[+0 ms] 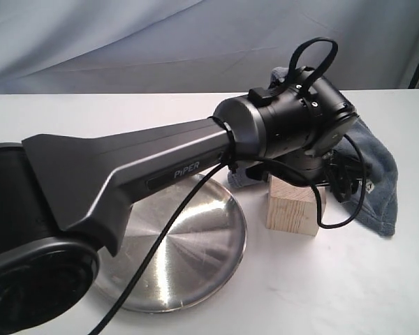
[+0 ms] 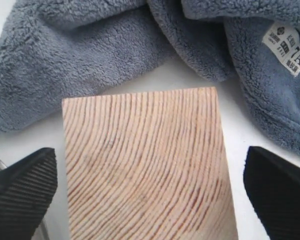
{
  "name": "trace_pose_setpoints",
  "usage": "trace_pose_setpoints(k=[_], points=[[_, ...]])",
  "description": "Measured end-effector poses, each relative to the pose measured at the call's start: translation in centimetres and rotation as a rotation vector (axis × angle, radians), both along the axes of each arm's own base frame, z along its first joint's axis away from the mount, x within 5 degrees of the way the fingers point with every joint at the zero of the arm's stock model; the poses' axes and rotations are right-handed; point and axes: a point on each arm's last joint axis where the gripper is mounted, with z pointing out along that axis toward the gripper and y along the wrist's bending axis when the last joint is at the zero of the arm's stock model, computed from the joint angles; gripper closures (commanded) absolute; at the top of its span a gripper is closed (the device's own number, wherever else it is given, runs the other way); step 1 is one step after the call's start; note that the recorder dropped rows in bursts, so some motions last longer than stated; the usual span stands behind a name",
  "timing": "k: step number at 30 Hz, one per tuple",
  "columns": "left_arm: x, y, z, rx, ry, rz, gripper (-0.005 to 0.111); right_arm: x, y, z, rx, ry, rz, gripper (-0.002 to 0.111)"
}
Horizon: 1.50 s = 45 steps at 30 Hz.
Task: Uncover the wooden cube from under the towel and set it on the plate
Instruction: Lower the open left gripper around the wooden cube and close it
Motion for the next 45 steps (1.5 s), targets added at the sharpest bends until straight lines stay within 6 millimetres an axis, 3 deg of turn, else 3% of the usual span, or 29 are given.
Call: trace_pose_setpoints(k=[10,19,25,45], points=[[0.1,-0.1,-2.6,0.034,0.027,0.014,0.011,0.0,0.0,0.0,0.0,0.0,0.0,0.108],[0.4,-0.6,-3.0,-0.004,0.004,0.0,0.011,0.0,0.0,0.0,0.0,0.0,0.0,0.108],[0.4,-0.8,-5.1,0.015,0.018,-0.002,0.011,0.0,0.0,0.0,0.0,0.0,0.0,0.108],[0.4,-0.8,-5.2,0.015,0.018,-0.003,0.012,0.0,0.0,0.0,0.0,0.0,0.0,0.108]])
